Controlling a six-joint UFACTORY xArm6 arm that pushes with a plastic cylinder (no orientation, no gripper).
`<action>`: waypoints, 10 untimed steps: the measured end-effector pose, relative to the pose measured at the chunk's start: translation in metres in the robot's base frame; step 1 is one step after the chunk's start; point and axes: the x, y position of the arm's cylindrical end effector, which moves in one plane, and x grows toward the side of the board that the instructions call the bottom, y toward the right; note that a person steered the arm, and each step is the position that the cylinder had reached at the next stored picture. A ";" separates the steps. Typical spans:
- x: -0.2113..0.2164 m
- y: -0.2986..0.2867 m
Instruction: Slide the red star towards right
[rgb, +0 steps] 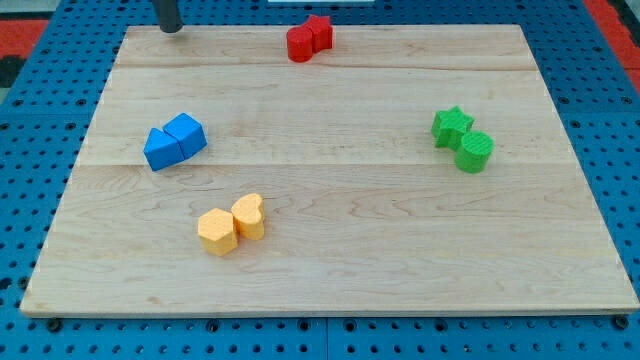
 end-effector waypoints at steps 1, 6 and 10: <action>0.000 0.012; 0.019 0.205; 0.002 0.236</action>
